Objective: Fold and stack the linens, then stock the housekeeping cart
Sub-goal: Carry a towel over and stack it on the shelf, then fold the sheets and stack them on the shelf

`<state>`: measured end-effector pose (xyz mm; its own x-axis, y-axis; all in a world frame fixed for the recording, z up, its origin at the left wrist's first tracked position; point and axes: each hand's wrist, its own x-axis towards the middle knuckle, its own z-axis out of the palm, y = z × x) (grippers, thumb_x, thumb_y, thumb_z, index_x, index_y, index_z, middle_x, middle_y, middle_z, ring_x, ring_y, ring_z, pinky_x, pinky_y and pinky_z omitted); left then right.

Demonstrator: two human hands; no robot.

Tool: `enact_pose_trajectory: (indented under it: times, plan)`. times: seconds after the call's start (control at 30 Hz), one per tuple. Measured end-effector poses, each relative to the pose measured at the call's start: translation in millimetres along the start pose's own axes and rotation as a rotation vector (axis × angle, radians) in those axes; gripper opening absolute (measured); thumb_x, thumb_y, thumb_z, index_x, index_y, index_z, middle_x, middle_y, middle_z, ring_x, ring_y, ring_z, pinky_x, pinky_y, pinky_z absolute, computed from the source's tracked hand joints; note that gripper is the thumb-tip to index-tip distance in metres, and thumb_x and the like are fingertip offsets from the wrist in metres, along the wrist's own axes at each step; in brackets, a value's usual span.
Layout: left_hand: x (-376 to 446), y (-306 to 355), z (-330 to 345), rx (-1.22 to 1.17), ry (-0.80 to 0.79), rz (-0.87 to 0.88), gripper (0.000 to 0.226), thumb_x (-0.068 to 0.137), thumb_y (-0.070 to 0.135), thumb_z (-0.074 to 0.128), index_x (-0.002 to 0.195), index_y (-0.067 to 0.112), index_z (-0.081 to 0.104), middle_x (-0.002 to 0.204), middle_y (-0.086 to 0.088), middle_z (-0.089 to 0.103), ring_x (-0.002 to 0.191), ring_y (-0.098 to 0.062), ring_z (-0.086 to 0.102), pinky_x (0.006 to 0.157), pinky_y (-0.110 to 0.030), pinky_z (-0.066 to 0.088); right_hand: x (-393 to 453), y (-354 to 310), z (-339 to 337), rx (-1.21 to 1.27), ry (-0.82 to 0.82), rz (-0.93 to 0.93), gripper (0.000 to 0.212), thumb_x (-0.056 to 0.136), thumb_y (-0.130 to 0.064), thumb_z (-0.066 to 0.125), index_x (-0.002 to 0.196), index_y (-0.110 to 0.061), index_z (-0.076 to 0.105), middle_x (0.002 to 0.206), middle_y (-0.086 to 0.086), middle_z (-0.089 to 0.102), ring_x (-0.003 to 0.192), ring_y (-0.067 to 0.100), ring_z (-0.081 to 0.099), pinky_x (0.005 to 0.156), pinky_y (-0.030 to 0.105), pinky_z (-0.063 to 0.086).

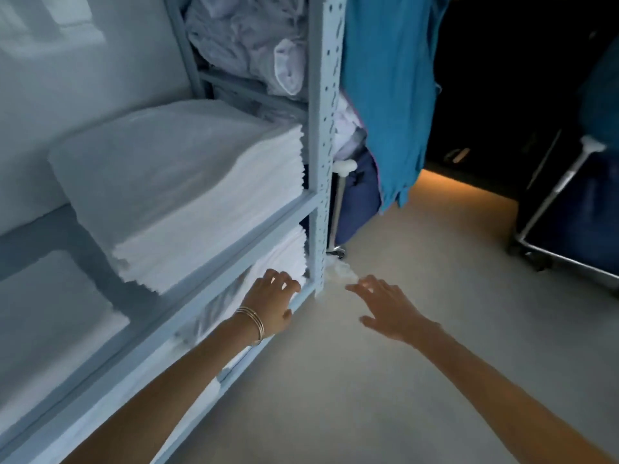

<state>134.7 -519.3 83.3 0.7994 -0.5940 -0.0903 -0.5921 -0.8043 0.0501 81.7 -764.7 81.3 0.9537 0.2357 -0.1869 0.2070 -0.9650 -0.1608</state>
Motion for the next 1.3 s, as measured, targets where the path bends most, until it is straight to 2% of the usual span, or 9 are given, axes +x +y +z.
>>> enact_pose_trajectory:
  times: [0.1, 0.13, 0.2, 0.27, 0.6, 0.93, 1.07, 1.17, 1.3]
  plan:
    - [56, 79, -8, 0.073, -0.034, 0.200, 0.046, 0.056, 0.019, 0.081, 0.100, 0.014, 0.067, 0.101, -0.008, 0.064, 0.095, -0.035, 0.061, 0.072, -0.038, 0.053, -63, 81, -9, -0.005, 0.025, 0.170, 0.065, 0.092, -0.032, 0.053, 0.147, -0.028, 0.020, 0.147, 0.004, 0.025, 0.130, 0.021, 0.035, 0.103, 0.032, 0.030]
    - [73, 110, -11, 0.084, -0.019, 0.243, 0.047, 0.056, 0.018, 0.081, 0.100, 0.015, 0.067, 0.102, -0.007, 0.064, 0.097, -0.034, 0.060, 0.074, -0.038, 0.053, -85, 107, -11, -0.005, 0.041, 0.222, 0.065, 0.092, -0.032, 0.053, 0.147, -0.028, 0.021, 0.147, 0.004, 0.026, 0.130, 0.022, 0.036, 0.103, 0.033, 0.031]
    - [102, 179, -18, 0.083, -0.020, 0.344, 0.045, 0.076, 0.021, 0.067, 0.119, 0.017, 0.057, 0.122, -0.005, 0.052, 0.119, -0.032, 0.045, 0.094, -0.038, 0.043, -133, 155, -15, 0.019, 0.073, 0.323, 0.065, 0.091, -0.032, 0.054, 0.147, -0.029, 0.022, 0.146, 0.003, 0.028, 0.129, 0.022, 0.037, 0.103, 0.034, 0.032]
    - [130, 242, -16, 0.104, -0.013, 0.444, 0.044, 0.087, 0.026, 0.054, 0.130, 0.020, 0.046, 0.132, -0.002, 0.043, 0.125, -0.026, 0.034, 0.102, -0.034, 0.033, -183, 195, -14, 0.058, 0.100, 0.422, 0.064, 0.091, -0.030, 0.055, 0.147, -0.028, 0.024, 0.144, 0.002, 0.029, 0.128, 0.022, 0.038, 0.102, 0.034, 0.033]
    - [228, 493, -17, 0.082, -0.003, 0.946, 0.044, 0.085, 0.025, 0.055, 0.128, 0.020, 0.049, 0.131, -0.001, 0.046, 0.126, -0.025, 0.034, 0.102, -0.030, 0.032, -374, 327, -10, 0.176, 0.225, 0.917, 0.067, 0.088, -0.031, 0.061, 0.146, -0.030, 0.027, 0.140, 0.001, 0.032, 0.128, 0.021, 0.038, 0.101, 0.034, 0.035]
    - [326, 669, -28, 0.090, -0.018, 1.277, 0.041, 0.087, 0.024, 0.053, 0.127, 0.021, 0.049, 0.129, 0.002, 0.044, 0.124, -0.021, 0.033, 0.100, -0.030, 0.034, -452, 439, -18, 0.224, 0.292, 1.255, 0.067, 0.087, -0.031, 0.062, 0.144, -0.030, 0.029, 0.139, 0.000, 0.034, 0.128, 0.021, 0.039, 0.101, 0.035, 0.037]
    - [349, 734, -28, 0.165, -0.035, 1.409, 0.042, 0.089, 0.025, 0.051, 0.130, 0.022, 0.044, 0.132, 0.002, 0.040, 0.127, -0.021, 0.030, 0.100, -0.028, 0.029, -481, 464, -14, 0.252, 0.337, 1.375, 0.067, 0.086, -0.032, 0.063, 0.144, -0.029, 0.030, 0.138, 0.002, 0.035, 0.126, 0.022, 0.040, 0.103, 0.037, 0.037]
    - [344, 785, -18, 0.189, -0.064, 1.506, 0.042, 0.089, 0.027, 0.050, 0.131, 0.024, 0.043, 0.133, 0.002, 0.040, 0.127, -0.021, 0.030, 0.101, -0.029, 0.030, -514, 467, -4, 0.275, 0.322, 1.487, 0.066, 0.086, -0.032, 0.064, 0.144, -0.028, 0.032, 0.138, 0.004, 0.037, 0.122, 0.024, 0.044, 0.099, 0.034, 0.039]
    - [325, 857, 0, 0.236, -0.088, 1.656, 0.044, 0.090, 0.028, 0.050, 0.133, 0.024, 0.041, 0.135, 0.001, 0.038, 0.129, -0.022, 0.028, 0.102, -0.031, 0.031, -568, 469, 15, 0.305, 0.259, 1.624, 0.065, 0.086, -0.034, 0.064, 0.143, -0.030, 0.033, 0.141, 0.004, 0.036, 0.122, 0.025, 0.044, 0.100, 0.039, 0.040]
